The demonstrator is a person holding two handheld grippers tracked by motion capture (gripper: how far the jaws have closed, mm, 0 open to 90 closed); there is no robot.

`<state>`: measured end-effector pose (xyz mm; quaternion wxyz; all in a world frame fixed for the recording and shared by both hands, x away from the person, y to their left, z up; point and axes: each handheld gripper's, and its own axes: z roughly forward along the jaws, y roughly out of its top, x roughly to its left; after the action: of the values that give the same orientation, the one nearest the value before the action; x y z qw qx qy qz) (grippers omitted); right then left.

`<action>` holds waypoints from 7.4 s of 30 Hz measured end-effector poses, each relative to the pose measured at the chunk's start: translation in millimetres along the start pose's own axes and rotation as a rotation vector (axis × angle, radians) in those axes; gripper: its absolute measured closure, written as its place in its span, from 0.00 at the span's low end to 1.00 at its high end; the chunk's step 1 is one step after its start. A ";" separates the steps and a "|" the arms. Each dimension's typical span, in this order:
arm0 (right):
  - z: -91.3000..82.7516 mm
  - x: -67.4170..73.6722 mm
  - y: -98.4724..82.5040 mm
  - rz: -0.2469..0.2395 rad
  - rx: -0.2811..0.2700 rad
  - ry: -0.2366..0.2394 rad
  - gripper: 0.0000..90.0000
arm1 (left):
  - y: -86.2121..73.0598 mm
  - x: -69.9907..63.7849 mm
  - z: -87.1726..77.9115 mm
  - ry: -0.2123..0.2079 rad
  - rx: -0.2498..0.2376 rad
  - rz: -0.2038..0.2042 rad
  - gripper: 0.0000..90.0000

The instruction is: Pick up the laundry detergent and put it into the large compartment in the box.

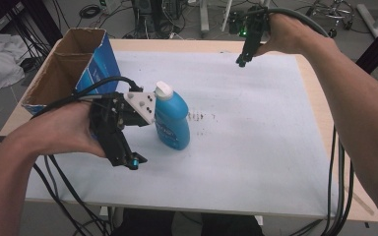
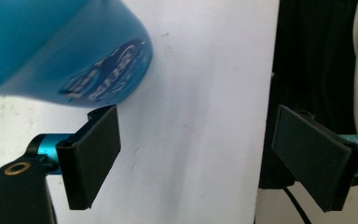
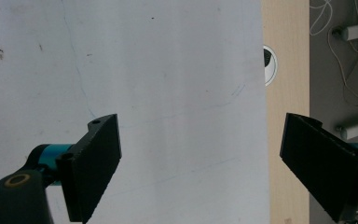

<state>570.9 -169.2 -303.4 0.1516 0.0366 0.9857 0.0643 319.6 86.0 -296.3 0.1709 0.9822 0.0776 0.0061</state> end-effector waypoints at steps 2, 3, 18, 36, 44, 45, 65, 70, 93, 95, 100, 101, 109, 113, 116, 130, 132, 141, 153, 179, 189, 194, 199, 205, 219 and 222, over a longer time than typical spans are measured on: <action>0.6 0.0 0.4 -0.002 -0.003 0.001 0.13 | -1.3 3.8 -2.1 0.011 0.009 -0.009 0.17; 0.9 -0.3 0.5 -0.005 -0.004 0.002 0.13 | -1.6 5.8 -3.3 0.013 0.019 -0.009 0.17; 0.1 -1.4 -4.7 -0.011 0.006 0.005 0.13 | -0.9 40.8 -16.5 0.042 0.045 -0.038 0.17; -3.5 1.1 -5.2 -0.019 0.010 0.006 0.13 | 14.7 80.3 -14.4 0.026 0.076 -0.001 0.17; -5.0 1.6 -7.5 -0.028 0.011 0.007 0.13 | 22.6 91.0 -8.6 0.000 0.090 0.069 0.17; -5.3 1.9 -7.8 -0.022 0.015 0.008 0.13 | 24.1 91.2 -7.1 -0.009 0.088 0.078 0.17; -5.8 4.0 -5.4 -0.041 0.009 0.008 0.13 | 51.2 86.7 -0.4 -0.083 0.084 0.340 0.17; -8.1 3.6 -6.9 -0.037 0.004 0.004 0.13 | 57.2 88.6 2.1 -0.098 0.093 0.375 0.17; -11.4 1.0 -15.1 -0.022 0.007 0.000 0.13 | 67.5 84.1 20.0 -0.134 0.140 0.492 0.17; -11.1 0.9 -14.8 -0.030 0.005 0.000 0.13 | 67.8 83.5 20.8 -0.140 0.138 0.498 0.18; -11.5 0.5 -16.2 -0.025 0.003 0.000 0.13 | 69.1 83.8 21.2 -0.142 0.139 0.517 0.19; -12.0 0.7 -16.5 -0.021 0.008 -0.002 0.13 | 69.1 83.8 21.4 -0.142 0.138 0.520 0.20; -13.4 0.3 -17.7 -0.024 0.009 -0.005 0.13 | 70.1 82.3 22.3 -0.148 0.142 0.534 0.24; -13.3 0.9 -17.6 -0.024 0.011 -0.005 0.13 | 70.1 82.7 22.6 -0.148 0.152 0.538 0.26; -13.5 1.0 -17.8 -0.023 0.012 -0.005 0.13 | 69.7 83.7 22.2 -0.148 0.151 0.535 0.27; -15.5 1.0 -21.0 -0.019 0.012 -0.010 0.13 | 70.9 82.1 21.7 -0.149 0.150 0.551 0.33; -15.9 1.2 -21.1 -0.018 0.013 -0.011 0.13 | 71.1 82.1 21.6 -0.146 0.151 0.552 0.33; -16.1 1.2 -22.6 -0.015 0.018 -0.010 0.13 | 72.7 81.0 21.3 -0.138 0.164 0.568 0.40; -14.4 1.3 -21.0 -0.016 0.020 0.001 0.13 | 72.7 80.6 21.0 -0.136 0.170 0.562 0.41; -14.4 -2.0 -25.6 0.001 0.004 0.021 0.13 | 77.5 80.6 6.5 -0.148 0.171 0.452 0.42; -13.1 -2.1 -24.9 -0.003 0.006 0.024 0.13 | 86.9 83.8 -20.1 -0.140 0.194 0.363 0.42; -11.8 -2.0 -24.9 -0.006 0.014 0.024 0.13 | 91.7 87.8 -50.5 -0.113 0.200 0.290 0.42; -12.6 -1.6 -26.3 0.006 0.015 0.023 0.13 | 91.1 90.3 -77.9 -0.078 0.212 0.183 0.42; -13.9 -1.6 -27.4 0.004 0.011 0.021 0.13 | 84.0 93.4 -99.8 -0.071 0.232 0.102 0.42; -14.6 0.0 -26.6 0.001 0.015 0.021 0.13 | 62.5 101.5 -160.1 0.006 0.208 -0.039 0.42; -15.2 0.4 -26.0 0.000 0.016 0.021 0.13 | 55.9 104.9 -170.7 0.022 0.201 -0.069 0.42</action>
<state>564.5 -196.6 -292.7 0.1410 0.0372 0.9877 0.0567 425.1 107.5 -118.2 0.0705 0.9910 0.1137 0.0032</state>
